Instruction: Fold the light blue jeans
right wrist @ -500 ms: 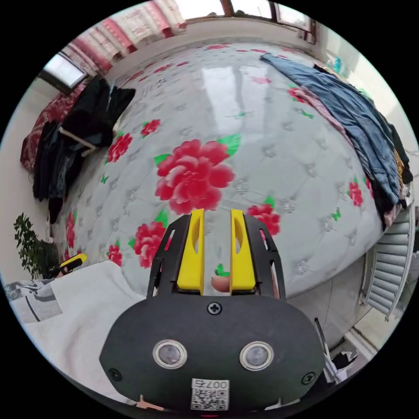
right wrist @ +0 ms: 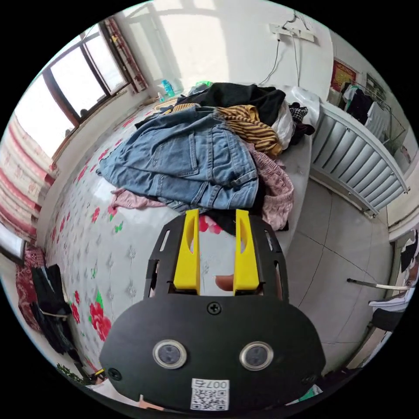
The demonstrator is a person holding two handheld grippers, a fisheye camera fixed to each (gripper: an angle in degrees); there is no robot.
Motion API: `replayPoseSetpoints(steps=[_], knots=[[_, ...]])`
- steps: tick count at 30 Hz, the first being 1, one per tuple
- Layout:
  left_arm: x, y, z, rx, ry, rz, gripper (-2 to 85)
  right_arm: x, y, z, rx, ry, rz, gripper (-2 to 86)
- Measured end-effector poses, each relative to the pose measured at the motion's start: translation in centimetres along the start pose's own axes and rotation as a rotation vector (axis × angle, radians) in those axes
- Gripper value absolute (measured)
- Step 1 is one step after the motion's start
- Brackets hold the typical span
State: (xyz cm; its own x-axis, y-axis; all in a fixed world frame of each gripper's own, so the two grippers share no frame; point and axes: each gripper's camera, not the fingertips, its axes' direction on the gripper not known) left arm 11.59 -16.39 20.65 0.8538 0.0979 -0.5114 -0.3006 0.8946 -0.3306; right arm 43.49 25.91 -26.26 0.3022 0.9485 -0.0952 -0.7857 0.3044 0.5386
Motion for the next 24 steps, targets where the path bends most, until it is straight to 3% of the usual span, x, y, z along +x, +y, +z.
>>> replayPoseSetpoints(steps=[4, 10, 13, 15, 17, 24], knots=[[2.0, -1.2, 0.7, -0.043, -0.093, -0.006, 10.3, 3.5, -3.5, 1.6, -0.05, -0.014, 0.029, 9.4], [2.9, -1.9, 1.1, -0.032, -0.083, -0.039, 9.2, 6.1, -3.5, 1.9, -0.114, 0.076, 0.065, 2.1], [3.2, -1.6, 1.7, -0.038, -0.091, -0.016, 8.9, 6.6, -1.9, -0.2, -0.112, -0.157, -0.014, 0.5], [2.9, -1.0, 2.1, -0.027, -0.081, 0.007, 8.8, 7.1, 0.1, -2.3, -0.083, -0.488, -0.017, 0.0], [2.5, -0.5, 2.2, -0.004, -0.056, 0.026, 8.8, 6.6, 1.8, -3.2, -0.108, -0.695, -0.019, -0.1], [0.6, 3.1, 0.4, 0.166, 0.021, 0.123, 8.9, -2.4, 10.2, -8.4, -0.193, -1.009, -0.213, -0.2]])
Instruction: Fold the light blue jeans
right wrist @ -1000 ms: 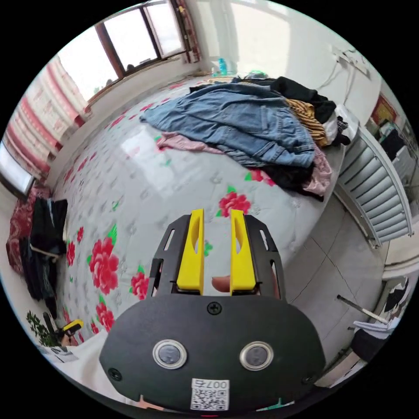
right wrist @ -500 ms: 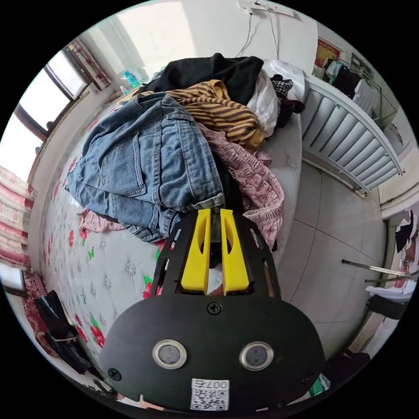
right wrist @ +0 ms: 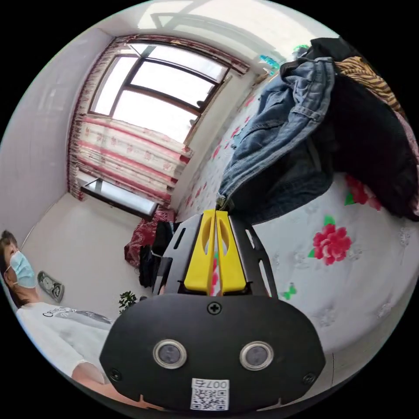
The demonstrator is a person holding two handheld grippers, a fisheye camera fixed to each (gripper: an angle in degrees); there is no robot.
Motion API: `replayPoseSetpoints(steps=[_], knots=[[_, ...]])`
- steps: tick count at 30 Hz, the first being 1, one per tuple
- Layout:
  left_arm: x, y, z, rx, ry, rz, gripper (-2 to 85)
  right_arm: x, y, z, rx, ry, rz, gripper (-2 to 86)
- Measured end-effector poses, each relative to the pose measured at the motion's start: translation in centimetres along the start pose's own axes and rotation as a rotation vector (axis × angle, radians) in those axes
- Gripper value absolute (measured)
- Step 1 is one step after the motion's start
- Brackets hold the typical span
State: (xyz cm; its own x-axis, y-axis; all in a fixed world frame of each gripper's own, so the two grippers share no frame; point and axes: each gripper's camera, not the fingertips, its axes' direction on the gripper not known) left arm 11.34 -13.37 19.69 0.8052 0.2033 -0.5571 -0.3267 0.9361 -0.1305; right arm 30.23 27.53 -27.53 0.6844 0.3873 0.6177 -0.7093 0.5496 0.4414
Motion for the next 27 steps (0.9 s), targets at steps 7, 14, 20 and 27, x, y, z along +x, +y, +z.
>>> replayPoseSetpoints(steps=[7, 14, 20, 27], knots=[[-2.8, 7.1, -3.0, 0.18, 0.042, 0.04, 9.2, -11.6, 8.0, 10.8, -0.287, -0.108, -0.23, -0.2], [-7.9, 15.6, -3.5, 0.383, 0.156, -0.066, 9.5, -32.2, 25.0, 28.3, -0.861, -0.504, -0.716, 0.5], [-11.0, 19.5, -1.5, 0.369, 0.137, -0.131, 9.1, -29.9, 24.6, 34.7, -0.838, 0.024, -0.882, 6.0], [-12.8, 20.7, 1.4, 0.3, 0.143, -0.169, 9.1, -13.6, 13.8, 33.4, -0.613, 0.756, -0.627, 11.1]])
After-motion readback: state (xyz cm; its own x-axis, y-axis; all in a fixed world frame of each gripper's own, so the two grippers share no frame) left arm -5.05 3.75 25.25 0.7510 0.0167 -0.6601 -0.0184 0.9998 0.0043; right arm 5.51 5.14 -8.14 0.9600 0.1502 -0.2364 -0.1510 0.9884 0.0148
